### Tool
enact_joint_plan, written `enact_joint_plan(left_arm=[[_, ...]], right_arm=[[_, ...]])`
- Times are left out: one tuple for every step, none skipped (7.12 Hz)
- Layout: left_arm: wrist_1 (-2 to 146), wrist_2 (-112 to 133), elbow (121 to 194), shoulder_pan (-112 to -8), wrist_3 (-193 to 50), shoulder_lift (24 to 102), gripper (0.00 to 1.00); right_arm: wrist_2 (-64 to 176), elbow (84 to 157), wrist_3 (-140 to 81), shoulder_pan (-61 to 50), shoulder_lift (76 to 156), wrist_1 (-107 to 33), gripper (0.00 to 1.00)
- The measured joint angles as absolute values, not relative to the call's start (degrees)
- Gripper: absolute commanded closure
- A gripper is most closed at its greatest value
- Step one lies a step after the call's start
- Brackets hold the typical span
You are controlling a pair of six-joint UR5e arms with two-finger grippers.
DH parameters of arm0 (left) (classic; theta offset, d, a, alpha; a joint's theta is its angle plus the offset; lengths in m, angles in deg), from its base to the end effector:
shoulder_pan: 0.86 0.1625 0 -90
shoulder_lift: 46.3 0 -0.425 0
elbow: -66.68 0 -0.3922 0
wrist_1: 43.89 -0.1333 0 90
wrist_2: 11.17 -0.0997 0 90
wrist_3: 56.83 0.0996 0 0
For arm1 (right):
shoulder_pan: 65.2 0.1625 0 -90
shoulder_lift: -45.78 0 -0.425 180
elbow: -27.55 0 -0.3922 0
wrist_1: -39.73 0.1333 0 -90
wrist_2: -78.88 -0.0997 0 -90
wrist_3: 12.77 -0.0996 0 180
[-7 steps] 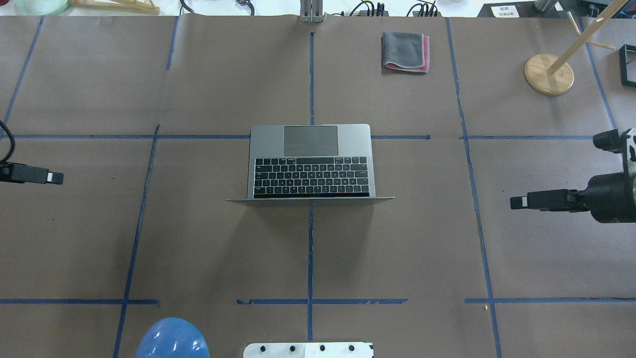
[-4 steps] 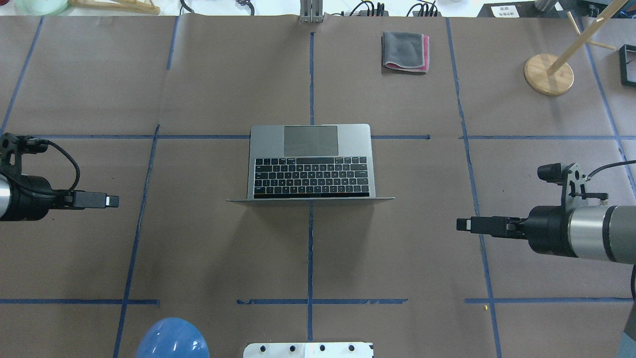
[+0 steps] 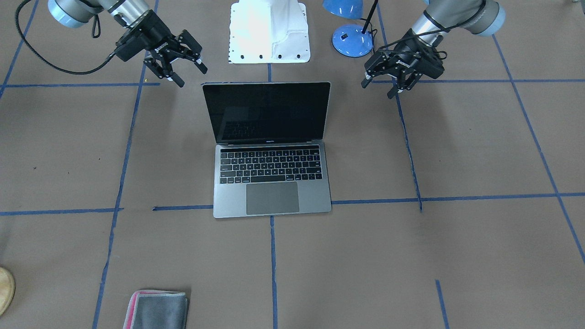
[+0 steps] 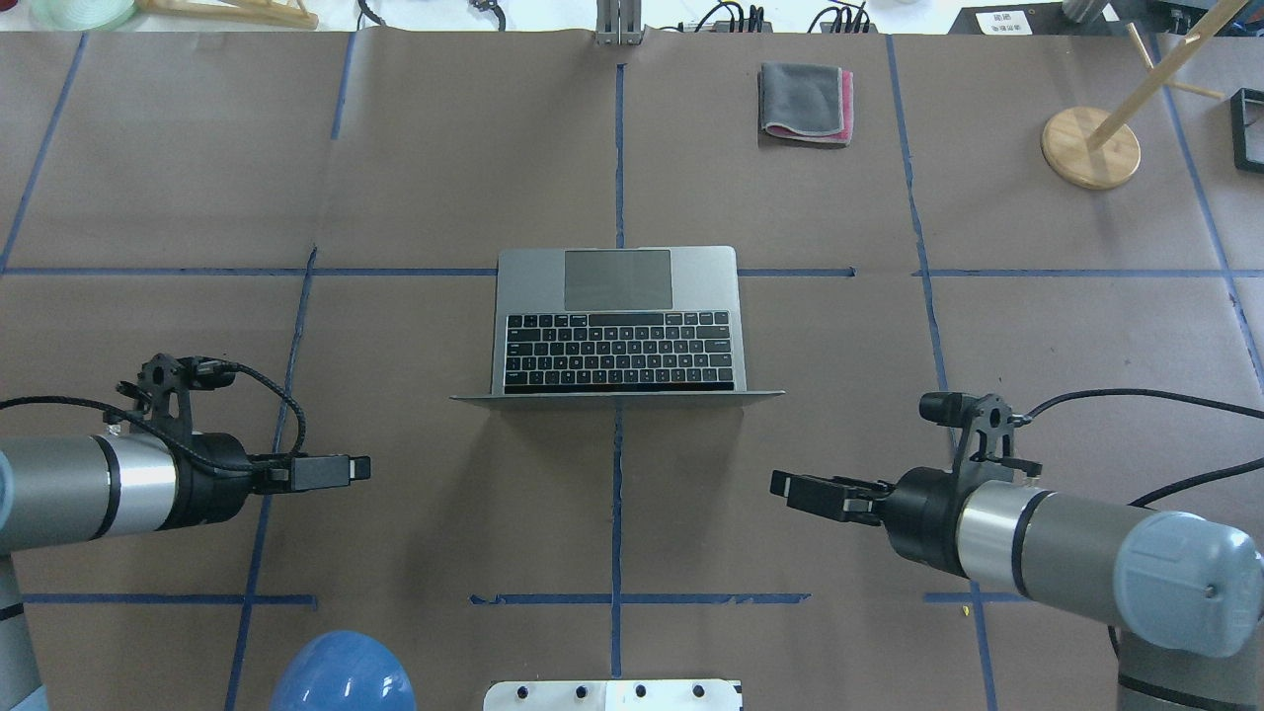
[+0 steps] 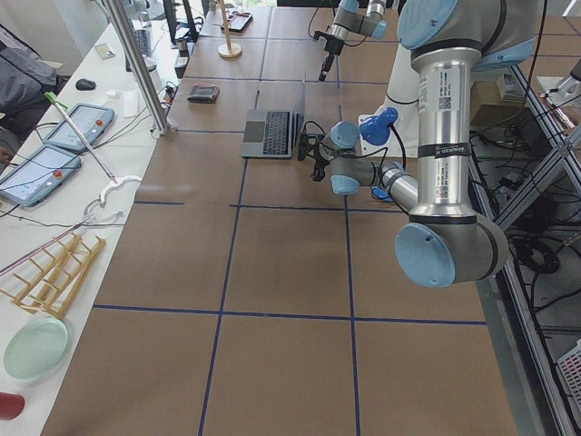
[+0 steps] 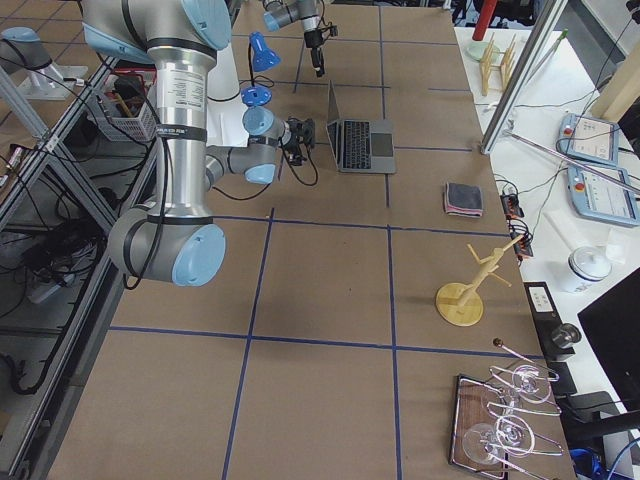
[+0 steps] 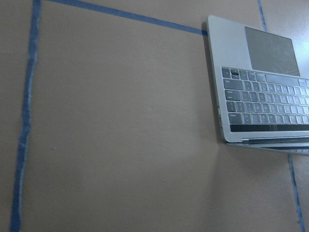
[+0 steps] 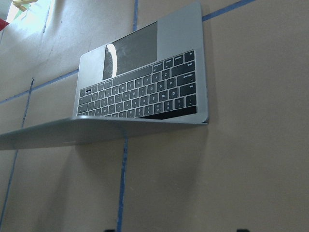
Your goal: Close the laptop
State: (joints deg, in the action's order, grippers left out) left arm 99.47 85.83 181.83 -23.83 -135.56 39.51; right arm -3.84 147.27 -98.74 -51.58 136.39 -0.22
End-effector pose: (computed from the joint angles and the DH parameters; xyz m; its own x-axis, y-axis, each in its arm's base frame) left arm 0.3738 -0.2900 0.3768 0.2986 0.0841 -0.9507 0.2253 0.9617 0.1559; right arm -0.4068 -0.2487 0.3173 0.2072 -0.0215 0.9781 -0.3408 0.9355 0.0928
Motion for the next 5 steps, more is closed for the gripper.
enact_joint_plan(left_arm=[[97.80,84.24,181.88,-21.95,-137.05,41.81,0.72],[94.83,83.56,181.93,-21.05,-139.30,45.24,0.91],[92.15,83.28,181.94,-20.51,-141.18,48.39,0.95],[90.54,83.03,181.94,-19.81,-142.19,50.49,0.97],[89.90,82.34,181.95,-18.77,-142.42,51.78,0.97]], right_arm=[[-2.11,147.24,-100.07,-52.78,132.85,-4.04,0.79],[-1.17,147.10,-101.35,-53.51,130.52,-6.10,0.96],[-0.52,146.90,-102.07,-53.90,129.22,-6.87,0.97],[0.00,146.71,-102.36,-54.05,128.43,-7.12,0.97],[0.27,146.51,-102.46,-54.07,127.92,-7.23,0.97]])
